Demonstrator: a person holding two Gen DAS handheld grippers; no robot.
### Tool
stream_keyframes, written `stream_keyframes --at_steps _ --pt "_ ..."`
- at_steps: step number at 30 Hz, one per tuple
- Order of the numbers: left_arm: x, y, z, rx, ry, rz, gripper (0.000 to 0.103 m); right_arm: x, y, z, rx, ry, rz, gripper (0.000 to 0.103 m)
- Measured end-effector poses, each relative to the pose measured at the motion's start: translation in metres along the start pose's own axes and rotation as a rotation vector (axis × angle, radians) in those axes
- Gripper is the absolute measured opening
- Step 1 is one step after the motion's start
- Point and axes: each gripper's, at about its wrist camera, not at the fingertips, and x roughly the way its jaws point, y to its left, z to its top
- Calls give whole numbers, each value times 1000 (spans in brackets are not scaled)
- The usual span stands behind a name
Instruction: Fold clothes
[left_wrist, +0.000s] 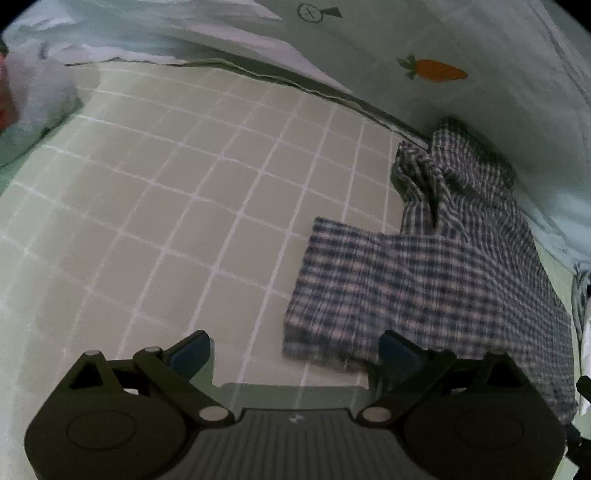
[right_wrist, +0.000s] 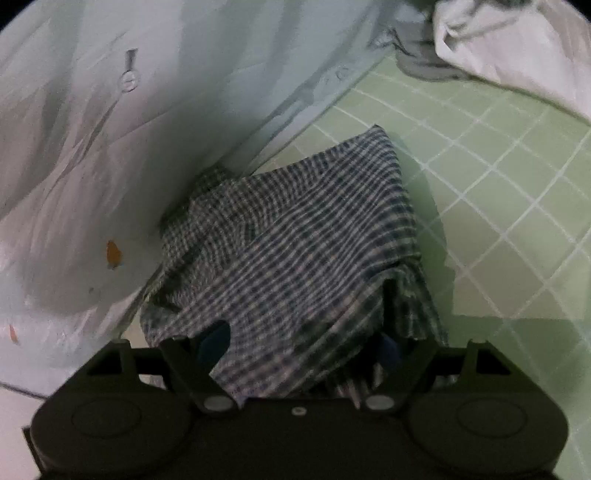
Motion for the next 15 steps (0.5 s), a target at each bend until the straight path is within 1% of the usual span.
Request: stream_keyframes --at_steps 2,4,5,6,7,8,9,10,13,15 --pt "4 -4 1 -7 -28 4 93 7 -3 5 30 10 10 73" --pt "7 -9 1 6 -60 26 86 11 -5 8 55 15 41 52" --pt "8 -12 1 20 -74 39 77 11 -6 8 63 9 58 48" --pt "8 -15 1 40 -88 55 62 9 -4 9 58 0 60 39" --pt "8 -17 2 57 -97 54 54 7 -3 9 53 -10 63 27" --pt "8 -18 3 61 -97 31 36 5 -2 10 36 -26 69 21" --pt "8 -17 4 47 -97 8 11 2 -1 11 15 -39 73 10" --pt "7 -17 5 28 -104 7 1 -1 1 12 -7 -52 77 7" --pt "-2 -19 8 -5 -140 24 2 -8 7 16 -65 -75 87 5" --pt "-18 -23 10 8 -183 22 2 -14 11 18 -90 -94 95 5"
